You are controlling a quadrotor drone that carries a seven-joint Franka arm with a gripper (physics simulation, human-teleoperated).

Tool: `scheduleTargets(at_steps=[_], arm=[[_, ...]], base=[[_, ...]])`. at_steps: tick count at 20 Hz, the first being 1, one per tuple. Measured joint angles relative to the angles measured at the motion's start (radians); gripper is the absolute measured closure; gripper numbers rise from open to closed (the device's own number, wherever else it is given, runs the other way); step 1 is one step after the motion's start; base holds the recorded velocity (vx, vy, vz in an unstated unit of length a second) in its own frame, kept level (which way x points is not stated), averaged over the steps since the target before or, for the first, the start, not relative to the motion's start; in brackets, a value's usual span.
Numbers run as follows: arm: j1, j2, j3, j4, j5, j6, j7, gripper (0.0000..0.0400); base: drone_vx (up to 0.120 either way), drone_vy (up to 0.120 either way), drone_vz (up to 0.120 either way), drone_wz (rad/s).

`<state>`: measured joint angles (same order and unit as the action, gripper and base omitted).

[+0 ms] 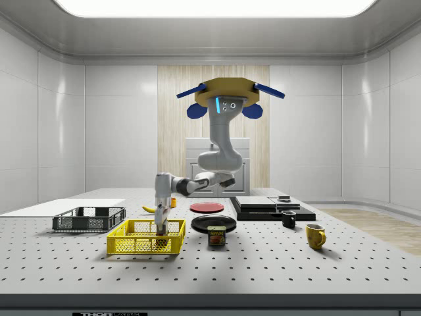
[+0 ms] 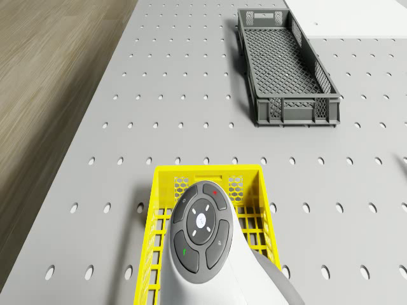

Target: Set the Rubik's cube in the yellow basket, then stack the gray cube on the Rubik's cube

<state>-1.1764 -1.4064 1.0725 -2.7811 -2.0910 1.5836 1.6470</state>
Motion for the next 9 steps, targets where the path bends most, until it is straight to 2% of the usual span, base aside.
scheduleTargets(at_steps=[9], arm=[[0.005, -0.001, 0.046, -0.020, 0.043, -0.022, 0.005, 0.0002]], base=[[0.000, 0.000, 0.000, 0.000]])
